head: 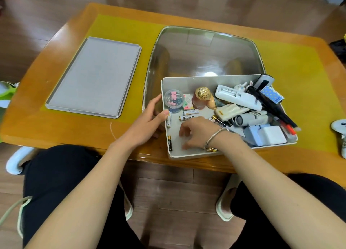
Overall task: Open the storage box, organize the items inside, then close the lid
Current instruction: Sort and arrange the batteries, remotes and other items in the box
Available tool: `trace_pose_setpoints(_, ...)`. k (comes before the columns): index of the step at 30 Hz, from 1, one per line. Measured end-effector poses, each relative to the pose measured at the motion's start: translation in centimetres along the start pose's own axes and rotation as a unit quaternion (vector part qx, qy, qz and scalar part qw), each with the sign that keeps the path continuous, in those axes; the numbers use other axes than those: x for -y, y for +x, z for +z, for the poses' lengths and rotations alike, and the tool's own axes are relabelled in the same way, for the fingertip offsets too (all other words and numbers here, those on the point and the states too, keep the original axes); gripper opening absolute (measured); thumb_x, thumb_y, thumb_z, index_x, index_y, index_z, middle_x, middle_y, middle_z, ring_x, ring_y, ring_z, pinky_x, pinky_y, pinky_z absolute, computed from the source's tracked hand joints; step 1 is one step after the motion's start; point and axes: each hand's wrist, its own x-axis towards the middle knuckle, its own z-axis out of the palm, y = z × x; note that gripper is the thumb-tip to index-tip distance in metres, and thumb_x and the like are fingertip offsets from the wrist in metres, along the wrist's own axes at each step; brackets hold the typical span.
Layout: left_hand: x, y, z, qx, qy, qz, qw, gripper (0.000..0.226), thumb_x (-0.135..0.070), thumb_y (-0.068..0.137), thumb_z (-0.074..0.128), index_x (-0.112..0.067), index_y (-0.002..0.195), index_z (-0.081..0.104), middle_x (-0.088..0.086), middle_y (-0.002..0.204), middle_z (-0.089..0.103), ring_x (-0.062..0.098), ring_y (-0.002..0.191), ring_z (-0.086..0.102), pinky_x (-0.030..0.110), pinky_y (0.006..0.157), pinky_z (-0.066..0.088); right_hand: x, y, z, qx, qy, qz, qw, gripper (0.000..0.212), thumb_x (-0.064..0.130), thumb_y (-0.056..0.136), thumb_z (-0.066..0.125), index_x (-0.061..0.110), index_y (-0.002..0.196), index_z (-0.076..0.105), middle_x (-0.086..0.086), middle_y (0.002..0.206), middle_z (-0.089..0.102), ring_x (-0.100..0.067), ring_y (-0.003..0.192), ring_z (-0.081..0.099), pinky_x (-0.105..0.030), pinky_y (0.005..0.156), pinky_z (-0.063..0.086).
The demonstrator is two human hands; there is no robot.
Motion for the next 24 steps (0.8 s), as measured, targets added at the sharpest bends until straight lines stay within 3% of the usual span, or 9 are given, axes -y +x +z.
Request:
trace_pose_setpoints(3, -0.1, -0.1, 0.0, 0.001, -0.001, 0.001, 1.000, 0.060, -0.051, 0.094, 0.045, -0.047, 0.146, 0.016, 0.001, 0.114, 0.059, 0.015, 0.099, 0.063, 0.041, 0.071, 0.060, -0.9, -0.6, 0.2, -0.013, 0.003, 0.003, 1.000, 0.027, 0.041, 0.068, 0.078, 0.027, 0.081, 0.060, 0.012, 0.076, 0.054, -0.012, 0.076, 0.053, -0.025, 0.068, 0.045)
trace_pose_setpoints(8, -0.1, -0.1, 0.1, 0.005, -0.003, 0.000, 1.000, 0.063, -0.054, 0.092, 0.044, -0.046, 0.147, 0.014, 0.000, 0.117, 0.060, 0.015, 0.100, 0.063, 0.042, 0.074, 0.059, -3.7, -3.1, -1.2, -0.149, 0.043, 0.111, 0.982, 0.030, 0.040, 0.067, 0.080, 0.024, 0.077, 0.057, 0.007, 0.075, 0.055, -0.015, 0.075, 0.055, -0.027, 0.064, 0.041)
trace_pose_setpoints(11, 0.0, 0.0, 0.1, 0.001, 0.000, 0.000, 1.000, 0.063, -0.054, 0.093, 0.044, -0.046, 0.147, 0.014, -0.001, 0.116, 0.060, 0.014, 0.099, 0.063, 0.038, 0.072, 0.060, -5.6, -4.3, -1.6, -0.103, -0.026, 0.201, 0.974, 0.024, 0.031, 0.073, 0.076, 0.021, 0.090, 0.064, -0.002, 0.091, 0.064, -0.023, 0.091, 0.060, -0.031, 0.075, 0.049)
trace_pose_setpoints(15, 0.3, 0.0, 0.1, -0.002, -0.002, 0.004, 1.000, 0.061, -0.056, 0.092, 0.044, -0.049, 0.145, 0.016, 0.004, 0.116, 0.060, 0.016, 0.099, 0.063, 0.039, 0.071, 0.060, -6.1, -4.6, -1.8, -0.097, -0.009, 0.225, 0.969, 0.009, 0.017, 0.073, 0.071, 0.023, 0.080, 0.068, -0.006, 0.090, 0.068, -0.025, 0.088, 0.062, -0.031, 0.078, 0.051)
trace_pose_setpoints(17, 0.4, 0.1, 0.2, -0.001, -0.010, 0.005, 1.000, 0.058, -0.053, 0.094, 0.044, -0.050, 0.145, 0.017, 0.006, 0.117, 0.061, 0.016, 0.099, 0.064, 0.042, 0.073, 0.059, -6.0, -4.9, -2.2, -0.147, 0.016, 0.225, 0.963, 0.009, 0.018, 0.070, 0.072, 0.023, 0.071, 0.064, -0.006, 0.082, 0.068, -0.025, 0.084, 0.061, -0.031, 0.073, 0.051)
trace_pose_setpoints(19, 0.4, 0.2, 0.2, 0.002, -0.016, 0.006, 1.000, 0.059, -0.055, 0.092, 0.045, -0.050, 0.144, 0.017, 0.007, 0.118, 0.061, 0.015, 0.099, 0.064, 0.042, 0.074, 0.059, -6.4, -5.4, -3.1, -0.245, 0.060, 0.231, 0.940, 0.011, 0.019, 0.070, 0.071, 0.023, 0.068, 0.060, -0.006, 0.077, 0.068, -0.026, 0.079, 0.062, -0.033, 0.072, 0.052)
trace_pose_setpoints(22, 0.4, 0.2, 0.2, 0.005, -0.022, 0.004, 1.000, 0.064, -0.061, 0.087, 0.045, -0.052, 0.143, 0.017, 0.007, 0.120, 0.059, 0.016, 0.101, 0.064, 0.042, 0.076, 0.059, -7.9, -6.0, -4.9, -0.381, 0.059, 0.233, 0.892, 0.006, 0.021, 0.077, 0.065, 0.021, 0.083, 0.066, -0.007, 0.079, 0.070, -0.029, 0.078, 0.064, -0.033, 0.068, 0.051)
trace_pose_setpoints(24, 0.4, 0.1, 0.2, 0.003, -0.020, 0.005, 1.000, 0.061, -0.059, 0.089, 0.045, -0.053, 0.143, 0.017, 0.007, 0.119, 0.058, 0.016, 0.101, 0.063, 0.041, 0.076, 0.059, -8.9, -6.0, -6.1, -0.415, 0.013, 0.249, 0.875, 0.016, 0.026, 0.080, 0.065, 0.021, 0.095, 0.069, -0.008, 0.089, 0.070, -0.033, 0.084, 0.063, -0.034, 0.067, 0.048)
